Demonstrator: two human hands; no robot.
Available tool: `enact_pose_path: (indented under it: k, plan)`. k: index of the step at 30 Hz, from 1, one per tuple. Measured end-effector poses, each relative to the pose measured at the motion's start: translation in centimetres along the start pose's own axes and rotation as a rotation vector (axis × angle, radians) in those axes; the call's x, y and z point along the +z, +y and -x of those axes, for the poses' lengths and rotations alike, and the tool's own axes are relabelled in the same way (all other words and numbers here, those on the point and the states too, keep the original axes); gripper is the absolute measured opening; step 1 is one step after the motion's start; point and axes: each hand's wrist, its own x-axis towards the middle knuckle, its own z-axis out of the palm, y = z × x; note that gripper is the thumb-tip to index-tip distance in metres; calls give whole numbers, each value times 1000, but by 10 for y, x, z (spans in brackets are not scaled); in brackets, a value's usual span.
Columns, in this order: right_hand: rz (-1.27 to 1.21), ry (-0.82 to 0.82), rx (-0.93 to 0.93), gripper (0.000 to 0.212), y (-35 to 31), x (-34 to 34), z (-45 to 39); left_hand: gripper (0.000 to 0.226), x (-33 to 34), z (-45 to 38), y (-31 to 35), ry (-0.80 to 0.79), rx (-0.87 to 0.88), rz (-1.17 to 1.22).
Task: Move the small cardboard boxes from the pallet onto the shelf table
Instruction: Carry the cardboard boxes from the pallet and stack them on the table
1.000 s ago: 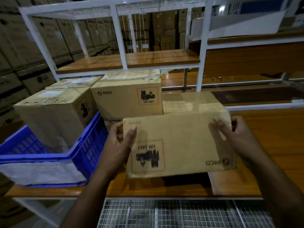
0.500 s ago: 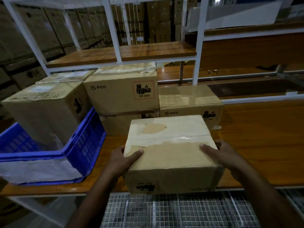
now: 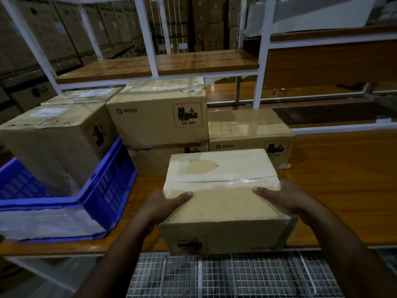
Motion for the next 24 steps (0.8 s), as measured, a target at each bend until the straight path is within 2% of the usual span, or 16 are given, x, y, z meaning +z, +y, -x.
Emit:
enact_pose_path:
  k: [2,4,5,7,12,15,19,24]
  plan:
    - [8,41,17,33,-4,-3,-15,60,-3,-7,7,1,-2,-1]
    - [13,108,26,55,-9,-1,-33,72,-4,-17,16,41,-7,15]
    - [24,133,35,66,-11,1,-42,72,-3,-21,22,55,-13,27]
    - [58,181,56,74,-14,5,-55,70,-2,-30,31,68,-29,30]
    - [149,242,71,66,-15,6,-71,73,-1,-48,27,85,-25,-17]
    - [93,253,28,52,-6,10,-75,69,2,-51,24,92,4,2]
    - [49,262,-1,61,-2,12,-77,71,2,-54,24,60,-26,39]
    - [38,254,-32,56,-5,10,-74,69,0,-48,27,50,-24,27]
